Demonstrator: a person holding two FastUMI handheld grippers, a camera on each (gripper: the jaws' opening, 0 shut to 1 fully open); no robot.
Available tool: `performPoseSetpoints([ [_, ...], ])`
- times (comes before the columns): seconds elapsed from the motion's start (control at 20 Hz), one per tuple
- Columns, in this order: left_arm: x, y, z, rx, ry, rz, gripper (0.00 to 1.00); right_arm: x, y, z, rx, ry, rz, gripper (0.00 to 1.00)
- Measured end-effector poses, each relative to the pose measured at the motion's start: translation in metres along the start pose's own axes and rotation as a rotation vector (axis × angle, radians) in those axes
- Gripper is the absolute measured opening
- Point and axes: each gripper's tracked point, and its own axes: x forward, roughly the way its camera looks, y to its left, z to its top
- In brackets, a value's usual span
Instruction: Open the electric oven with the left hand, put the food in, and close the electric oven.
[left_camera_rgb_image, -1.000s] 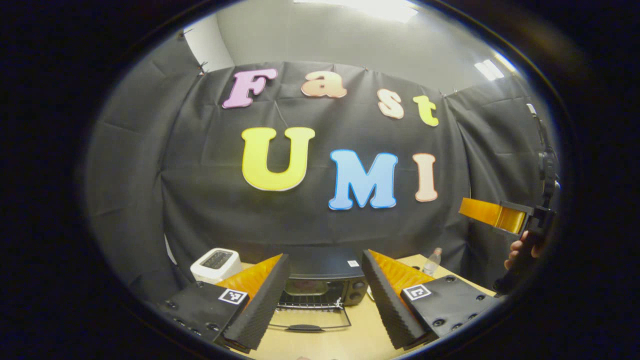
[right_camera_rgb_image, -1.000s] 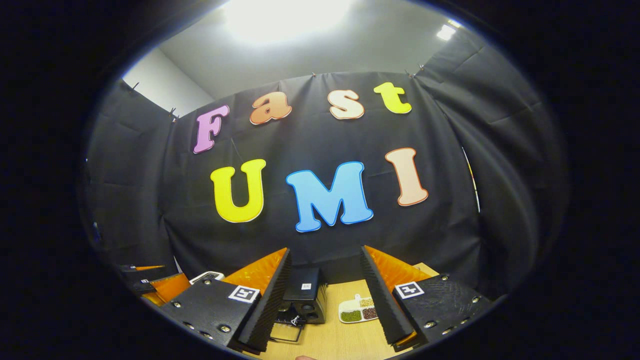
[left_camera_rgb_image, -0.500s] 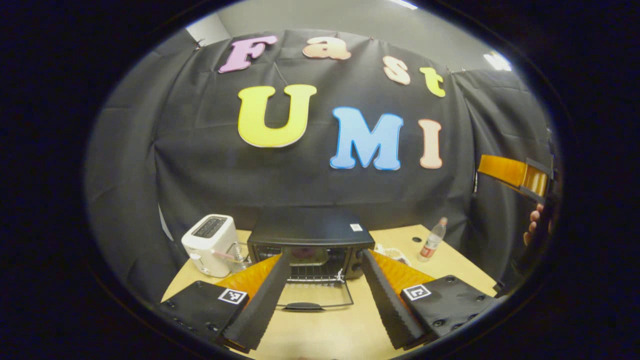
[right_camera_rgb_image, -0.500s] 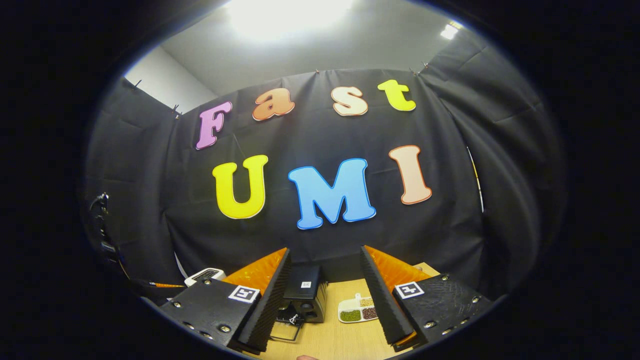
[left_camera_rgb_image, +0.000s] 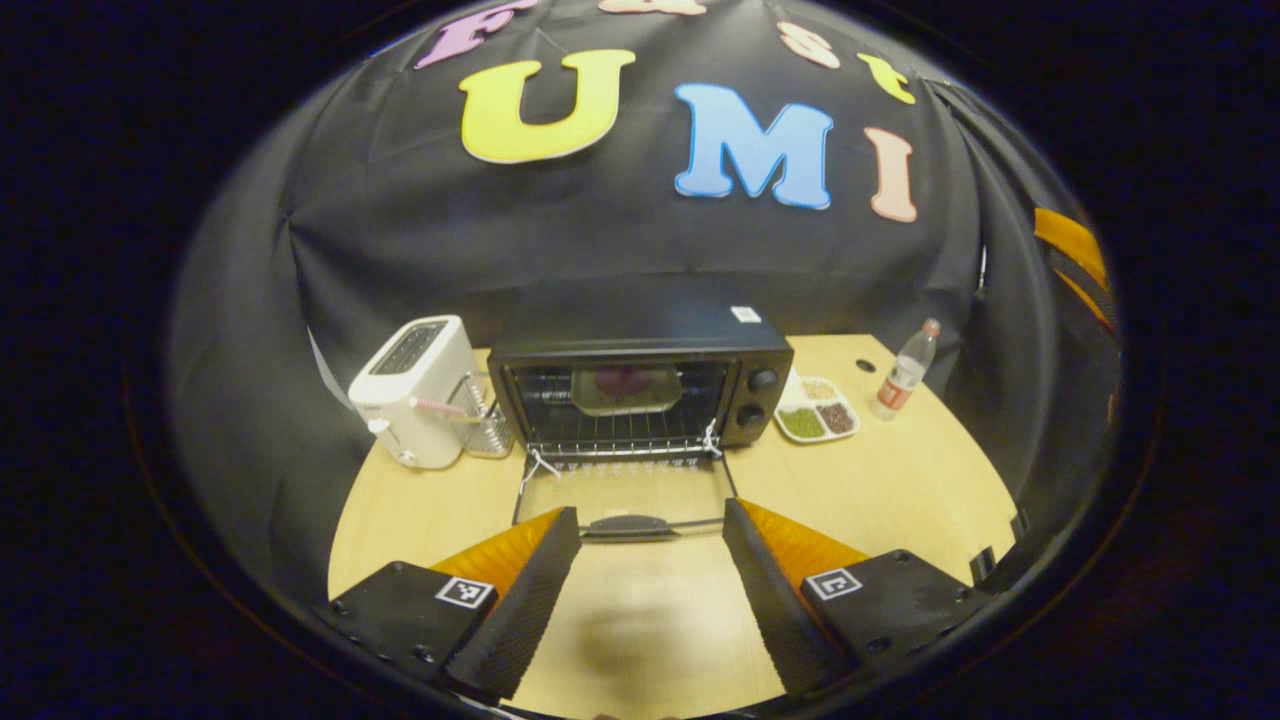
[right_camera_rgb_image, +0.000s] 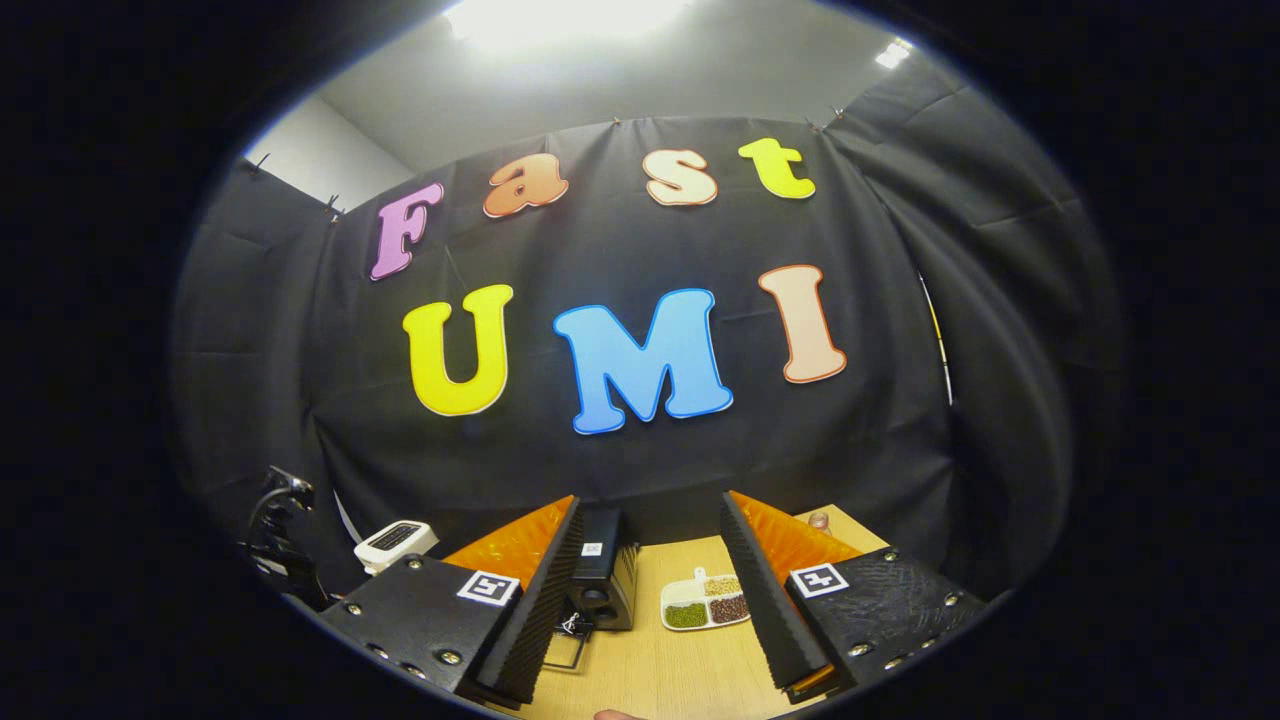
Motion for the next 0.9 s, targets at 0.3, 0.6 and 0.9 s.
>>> performPoseSetpoints([
  [0.3, 0.046, 0.01, -0.066, 0.021, 0.249, -0.016, 0.97, 0.0, -0.013, -0.012, -0.005, 0.029, -0.047, 0.83],
  [0.6, 0.091, 0.018, -0.103, 0.015, 0.397, -0.026, 0.98, -0.005, -0.032, -0.024, -0.017, 0.063, -0.103, 0.83],
  [0.9, 0.131, 0.022, -0.114, -0.004, 0.474, -0.035, 0.98, -0.005, -0.042, -0.031, -0.026, 0.082, -0.15, 0.83],
])
